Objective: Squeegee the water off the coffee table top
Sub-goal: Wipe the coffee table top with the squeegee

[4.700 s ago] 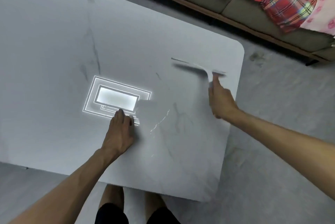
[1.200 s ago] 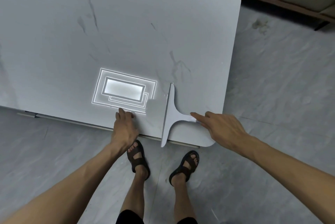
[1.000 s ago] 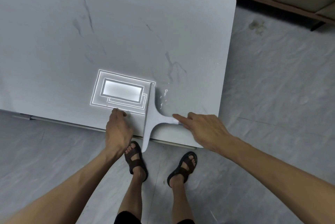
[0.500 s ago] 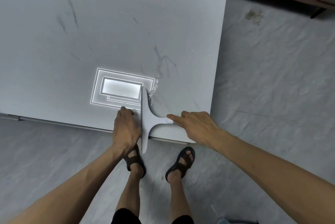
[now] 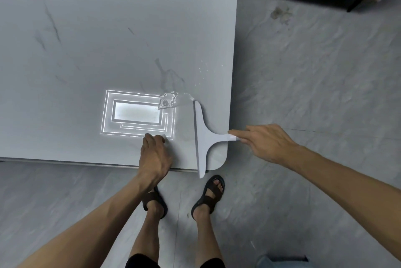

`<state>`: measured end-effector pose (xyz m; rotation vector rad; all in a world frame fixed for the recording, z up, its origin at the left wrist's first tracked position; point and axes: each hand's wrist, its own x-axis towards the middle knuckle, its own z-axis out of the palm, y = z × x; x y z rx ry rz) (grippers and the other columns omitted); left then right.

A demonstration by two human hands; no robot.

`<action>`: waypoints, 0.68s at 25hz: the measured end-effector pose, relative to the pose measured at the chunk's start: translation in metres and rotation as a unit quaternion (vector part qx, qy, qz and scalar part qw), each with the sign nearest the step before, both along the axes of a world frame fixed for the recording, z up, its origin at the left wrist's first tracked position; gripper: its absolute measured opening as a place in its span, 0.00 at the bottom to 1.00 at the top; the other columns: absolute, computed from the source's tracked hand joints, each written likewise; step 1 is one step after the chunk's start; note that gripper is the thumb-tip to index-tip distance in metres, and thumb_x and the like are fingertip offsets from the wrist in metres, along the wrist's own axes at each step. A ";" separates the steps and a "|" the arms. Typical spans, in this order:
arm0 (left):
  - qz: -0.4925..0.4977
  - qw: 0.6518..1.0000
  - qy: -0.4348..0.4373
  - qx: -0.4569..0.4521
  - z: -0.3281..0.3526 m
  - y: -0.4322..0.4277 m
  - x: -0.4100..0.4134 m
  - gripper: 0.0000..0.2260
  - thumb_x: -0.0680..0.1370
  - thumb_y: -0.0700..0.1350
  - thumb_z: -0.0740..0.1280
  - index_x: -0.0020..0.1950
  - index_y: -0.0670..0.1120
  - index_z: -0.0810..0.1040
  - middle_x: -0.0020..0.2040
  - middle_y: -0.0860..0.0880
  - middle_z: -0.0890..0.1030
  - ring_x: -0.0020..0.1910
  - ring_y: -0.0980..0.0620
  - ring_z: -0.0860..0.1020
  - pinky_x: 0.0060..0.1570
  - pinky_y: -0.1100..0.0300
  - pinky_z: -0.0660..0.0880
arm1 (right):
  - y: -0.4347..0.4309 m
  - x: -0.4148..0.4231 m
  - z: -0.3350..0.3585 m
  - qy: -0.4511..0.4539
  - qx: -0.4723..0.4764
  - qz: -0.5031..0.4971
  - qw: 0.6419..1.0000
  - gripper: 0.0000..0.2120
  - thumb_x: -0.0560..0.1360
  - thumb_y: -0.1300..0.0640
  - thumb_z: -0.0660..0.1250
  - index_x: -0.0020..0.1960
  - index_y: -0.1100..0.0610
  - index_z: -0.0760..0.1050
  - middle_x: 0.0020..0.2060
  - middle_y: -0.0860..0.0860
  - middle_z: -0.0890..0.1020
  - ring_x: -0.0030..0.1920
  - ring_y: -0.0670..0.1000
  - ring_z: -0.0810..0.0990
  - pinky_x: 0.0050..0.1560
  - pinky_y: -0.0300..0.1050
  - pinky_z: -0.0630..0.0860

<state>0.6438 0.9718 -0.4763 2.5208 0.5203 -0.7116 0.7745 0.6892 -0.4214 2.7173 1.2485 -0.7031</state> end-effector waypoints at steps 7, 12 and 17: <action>0.041 0.999 -0.012 -0.026 0.005 -0.004 0.003 0.17 0.72 0.35 0.65 0.60 0.37 0.70 0.57 0.38 0.72 0.56 0.38 0.73 0.53 0.49 0.71 | -0.041 0.018 0.025 -0.060 -0.027 -0.015 0.998 0.15 0.81 0.49 0.56 0.65 0.40 0.71 0.33 0.47 0.75 0.29 0.52 0.75 0.25 0.41 0.59; 0.158 0.985 -0.046 -0.048 0.011 0.009 0.003 0.11 0.73 0.37 0.60 0.55 0.44 0.69 0.46 0.45 0.77 0.44 0.39 0.76 0.40 0.54 0.69 | -0.020 0.019 0.036 -0.061 -0.003 -0.015 0.998 0.15 0.80 0.44 0.54 0.65 0.37 0.70 0.32 0.45 0.76 0.28 0.48 0.74 0.23 0.40 0.57; 0.272 0.961 -0.047 -0.035 0.008 0.047 0.008 0.10 0.77 0.48 0.57 0.56 0.47 0.68 0.44 0.47 0.78 0.42 0.43 0.77 0.40 0.54 0.71 | 0.086 0.006 0.010 0.011 0.045 0.069 0.997 0.19 0.81 0.41 0.47 0.69 0.36 0.65 0.43 0.45 0.79 0.39 0.51 0.80 0.28 0.42 0.63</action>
